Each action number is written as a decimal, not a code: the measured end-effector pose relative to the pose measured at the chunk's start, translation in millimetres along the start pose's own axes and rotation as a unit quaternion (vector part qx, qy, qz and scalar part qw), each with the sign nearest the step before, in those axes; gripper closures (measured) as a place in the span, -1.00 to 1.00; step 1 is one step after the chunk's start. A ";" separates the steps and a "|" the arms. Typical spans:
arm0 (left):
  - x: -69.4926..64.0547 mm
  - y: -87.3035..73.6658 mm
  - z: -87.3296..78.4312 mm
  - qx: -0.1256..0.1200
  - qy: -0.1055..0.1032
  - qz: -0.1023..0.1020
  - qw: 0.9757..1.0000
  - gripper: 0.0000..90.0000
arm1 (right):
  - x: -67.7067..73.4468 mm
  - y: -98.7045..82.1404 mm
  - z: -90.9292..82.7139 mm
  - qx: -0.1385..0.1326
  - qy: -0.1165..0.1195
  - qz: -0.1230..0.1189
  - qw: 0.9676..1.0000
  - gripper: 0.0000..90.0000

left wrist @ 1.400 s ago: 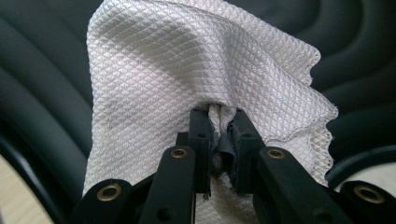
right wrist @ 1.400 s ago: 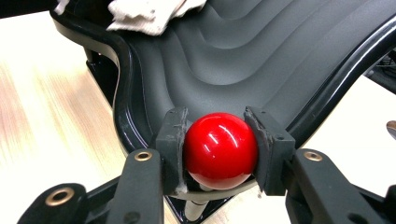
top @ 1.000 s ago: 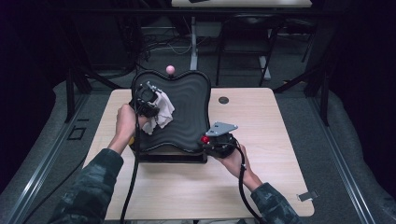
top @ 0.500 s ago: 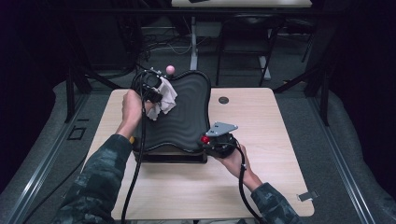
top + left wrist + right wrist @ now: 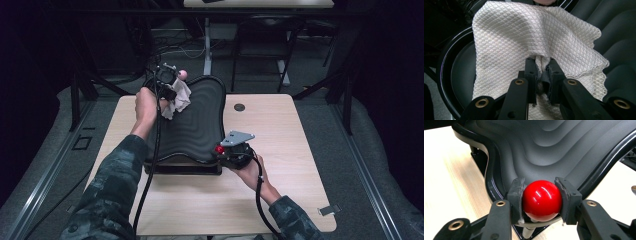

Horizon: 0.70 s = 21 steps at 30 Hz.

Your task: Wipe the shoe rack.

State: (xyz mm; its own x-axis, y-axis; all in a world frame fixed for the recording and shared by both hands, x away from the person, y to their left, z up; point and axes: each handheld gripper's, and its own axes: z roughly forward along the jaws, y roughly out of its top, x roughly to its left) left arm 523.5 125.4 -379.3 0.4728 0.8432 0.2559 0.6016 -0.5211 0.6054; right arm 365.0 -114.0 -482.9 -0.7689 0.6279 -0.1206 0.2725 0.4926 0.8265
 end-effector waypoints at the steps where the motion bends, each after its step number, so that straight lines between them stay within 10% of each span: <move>1: -0.8 0.2 -0.2 0.004 -0.001 0.006 1.000 0.82 | 0.0 0.0 0.0 0.000 0.000 0.000 1.000 0.33; 21: -15.7 -28.3 -5.9 0.003 -0.029 0.023 0.999 0.83 | 0.3 -0.2 0.5 -0.003 0.002 0.001 1.000 0.33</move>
State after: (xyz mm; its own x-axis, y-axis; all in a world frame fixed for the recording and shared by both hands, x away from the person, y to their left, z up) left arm 495.2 127.8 -396.0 0.5361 0.8096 0.2390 0.5824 -0.5597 0.5896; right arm 365.0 -113.7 -483.4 -0.7707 0.6264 -0.1172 0.2702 0.4877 0.8301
